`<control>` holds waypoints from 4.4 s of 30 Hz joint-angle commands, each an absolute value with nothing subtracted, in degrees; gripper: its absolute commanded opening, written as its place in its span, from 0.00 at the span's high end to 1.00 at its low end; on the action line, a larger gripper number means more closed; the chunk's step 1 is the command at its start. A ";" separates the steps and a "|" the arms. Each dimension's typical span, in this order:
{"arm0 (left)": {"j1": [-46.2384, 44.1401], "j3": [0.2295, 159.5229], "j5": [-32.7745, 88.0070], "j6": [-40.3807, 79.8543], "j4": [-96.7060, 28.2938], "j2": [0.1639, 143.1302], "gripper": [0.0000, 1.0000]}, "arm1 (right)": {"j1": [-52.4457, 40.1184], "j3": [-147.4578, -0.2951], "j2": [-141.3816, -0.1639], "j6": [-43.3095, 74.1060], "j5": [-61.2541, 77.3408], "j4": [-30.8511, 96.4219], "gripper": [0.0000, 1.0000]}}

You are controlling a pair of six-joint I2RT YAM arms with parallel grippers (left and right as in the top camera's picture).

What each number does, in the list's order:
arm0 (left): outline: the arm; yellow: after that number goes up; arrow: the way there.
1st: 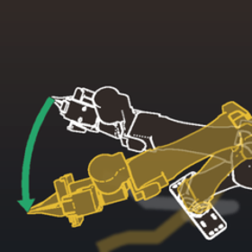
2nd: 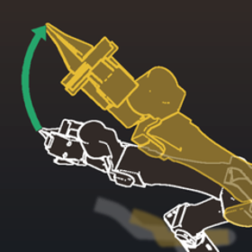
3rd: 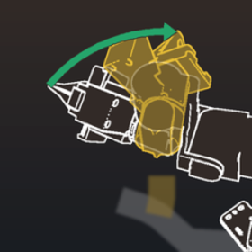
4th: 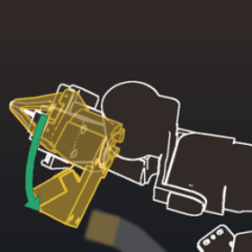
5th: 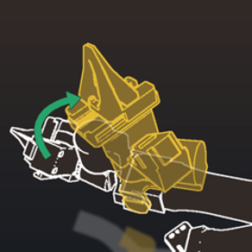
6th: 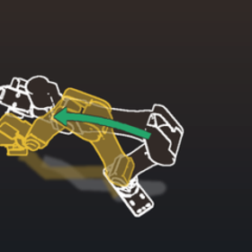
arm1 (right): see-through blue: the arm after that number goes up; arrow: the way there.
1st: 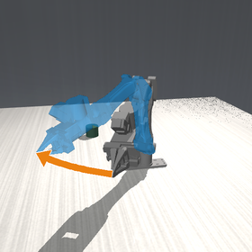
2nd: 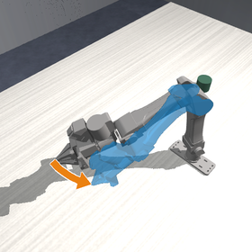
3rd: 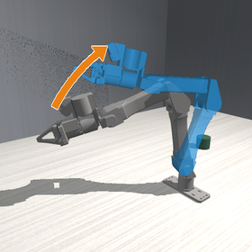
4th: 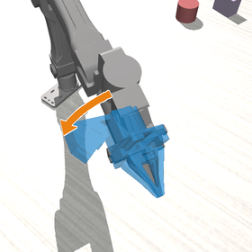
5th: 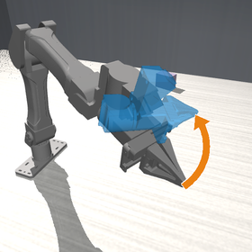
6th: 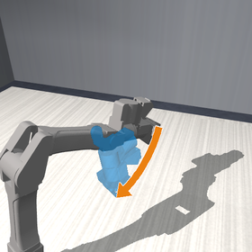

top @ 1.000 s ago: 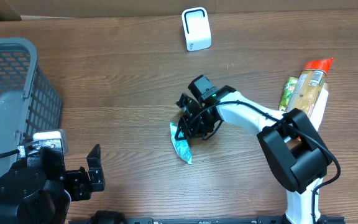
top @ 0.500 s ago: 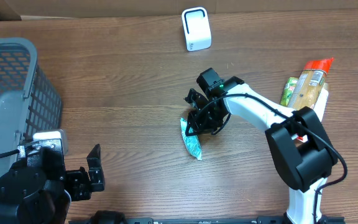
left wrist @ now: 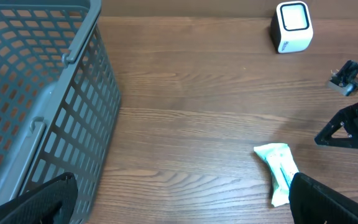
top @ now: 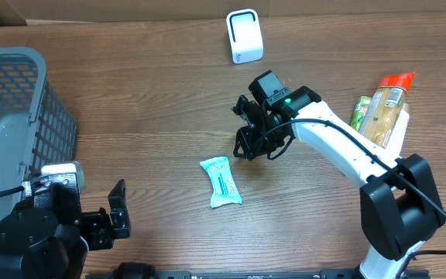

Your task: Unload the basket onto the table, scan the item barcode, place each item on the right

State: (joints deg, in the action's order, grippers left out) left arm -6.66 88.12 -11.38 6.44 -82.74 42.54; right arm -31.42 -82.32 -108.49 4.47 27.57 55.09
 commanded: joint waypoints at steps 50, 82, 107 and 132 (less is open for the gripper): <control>-6.39 87.74 -10.92 6.85 -82.54 42.83 0.01 | -22.37 -78.89 -106.65 -0.27 38.15 52.93 0.33; -6.39 87.74 -10.90 6.83 -82.54 42.83 0.00 | -33.36 -59.09 -107.15 20.36 34.35 19.27 0.51; -6.39 87.74 -10.92 6.85 -82.52 42.83 0.00 | -39.31 -66.24 -99.55 27.29 11.20 29.61 0.96; -6.39 87.74 -10.92 6.83 -82.52 42.83 0.00 | -51.27 -71.61 -114.96 -7.16 -68.05 36.64 0.96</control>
State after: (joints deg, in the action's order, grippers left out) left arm -6.66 88.12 -11.35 6.44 -82.74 42.54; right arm -47.83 -71.24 -113.80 -3.14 -72.53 37.04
